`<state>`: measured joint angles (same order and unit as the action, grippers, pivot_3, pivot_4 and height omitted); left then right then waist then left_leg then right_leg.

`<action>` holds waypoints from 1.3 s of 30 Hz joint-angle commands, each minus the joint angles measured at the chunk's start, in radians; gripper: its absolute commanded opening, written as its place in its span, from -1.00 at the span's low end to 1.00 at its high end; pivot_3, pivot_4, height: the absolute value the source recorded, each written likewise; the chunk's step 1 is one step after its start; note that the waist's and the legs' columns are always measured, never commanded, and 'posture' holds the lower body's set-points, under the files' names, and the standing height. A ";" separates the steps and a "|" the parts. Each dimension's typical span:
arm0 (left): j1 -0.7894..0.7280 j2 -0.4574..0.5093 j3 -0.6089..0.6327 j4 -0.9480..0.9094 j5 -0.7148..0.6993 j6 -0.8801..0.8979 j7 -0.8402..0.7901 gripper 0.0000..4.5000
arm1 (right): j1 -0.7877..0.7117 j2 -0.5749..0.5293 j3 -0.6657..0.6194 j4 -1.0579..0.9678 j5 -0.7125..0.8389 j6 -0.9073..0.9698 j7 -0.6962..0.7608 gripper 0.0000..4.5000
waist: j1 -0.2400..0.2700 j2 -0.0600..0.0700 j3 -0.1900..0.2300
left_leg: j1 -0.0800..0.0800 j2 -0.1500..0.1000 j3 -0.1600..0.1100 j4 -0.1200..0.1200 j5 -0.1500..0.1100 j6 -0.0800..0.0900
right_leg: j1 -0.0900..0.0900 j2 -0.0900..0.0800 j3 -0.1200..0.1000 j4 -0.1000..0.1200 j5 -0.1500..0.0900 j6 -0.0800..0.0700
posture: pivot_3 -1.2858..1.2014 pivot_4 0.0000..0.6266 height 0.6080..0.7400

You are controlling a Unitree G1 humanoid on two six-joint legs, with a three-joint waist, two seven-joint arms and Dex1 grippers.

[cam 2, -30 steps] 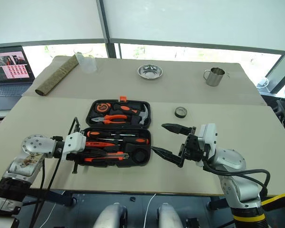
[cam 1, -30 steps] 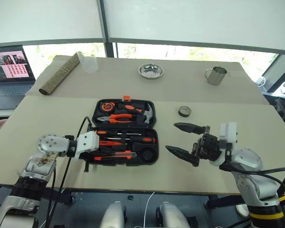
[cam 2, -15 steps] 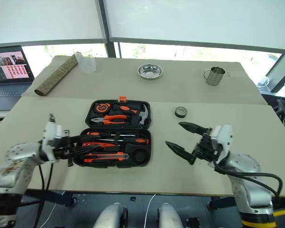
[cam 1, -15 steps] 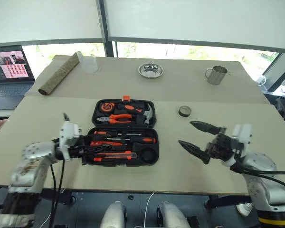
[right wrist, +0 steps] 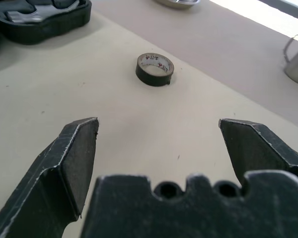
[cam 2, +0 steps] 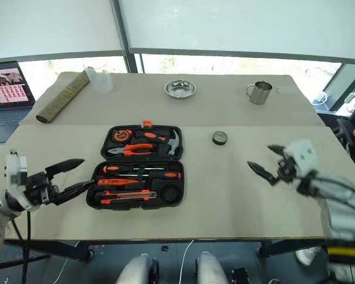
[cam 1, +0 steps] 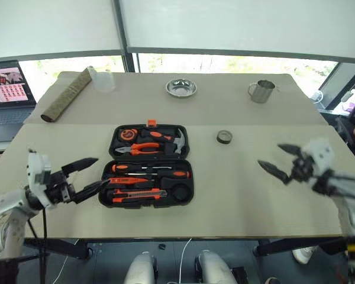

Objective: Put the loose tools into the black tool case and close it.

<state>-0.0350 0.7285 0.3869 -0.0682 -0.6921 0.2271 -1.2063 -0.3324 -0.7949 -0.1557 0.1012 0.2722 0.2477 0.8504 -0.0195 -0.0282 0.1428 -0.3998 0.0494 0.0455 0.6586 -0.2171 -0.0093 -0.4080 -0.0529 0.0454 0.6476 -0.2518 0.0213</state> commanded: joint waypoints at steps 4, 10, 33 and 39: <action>-0.107 -0.059 -0.046 -0.038 -0.041 0.070 0.087 1.00 | -0.475 0.040 0.354 0.340 -0.242 0.148 0.161 1.00 | -0.003 -0.001 0.001 | -0.005 0.000 0.001 0.000 -0.002 0.003 | -0.006 0.001 0.001 0.000 0.002 -0.004 | 0.03 -0.52 1.00; -0.107 -0.079 -0.106 -0.109 -0.029 0.088 0.090 1.00 | -0.731 0.192 0.498 0.739 -0.410 -0.020 0.123 1.00 | 0.002 -0.001 0.001 | -0.016 -0.001 0.001 0.000 -0.004 0.004 | -0.016 0.000 0.000 0.000 0.003 -0.004 | 0.03 -0.52 1.00; 0.000 -0.056 -0.130 -0.170 0.010 0.027 0.042 1.00 | -0.924 0.323 0.459 1.122 -0.496 -0.247 0.127 -0.99 | -0.012 0.000 0.002 | -0.016 -0.002 0.001 0.000 -0.005 0.004 | -0.016 -0.002 -0.001 0.001 0.003 -0.004 | 0.03 -0.52 1.00; 0.067 -0.020 -0.124 -0.180 0.037 -0.034 -0.032 1.00 | -0.893 0.301 0.384 0.800 -0.320 -0.147 0.499 -0.99 | -0.021 0.001 0.003 | -0.016 -0.001 0.000 0.000 -0.005 0.004 | -0.016 -0.002 -0.001 0.001 0.003 -0.004 | 0.03 -0.52 1.00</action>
<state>0.0170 0.6879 0.2409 -0.2142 -0.6649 0.2314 -1.2025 -1.2165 -0.4753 0.2640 1.0787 -0.1368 0.0232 1.2057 -0.0409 -0.0269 0.1462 -0.4160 0.0485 0.0457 0.6585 -0.2219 -0.0051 -0.4246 -0.0546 0.0445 0.6488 -0.2490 0.0174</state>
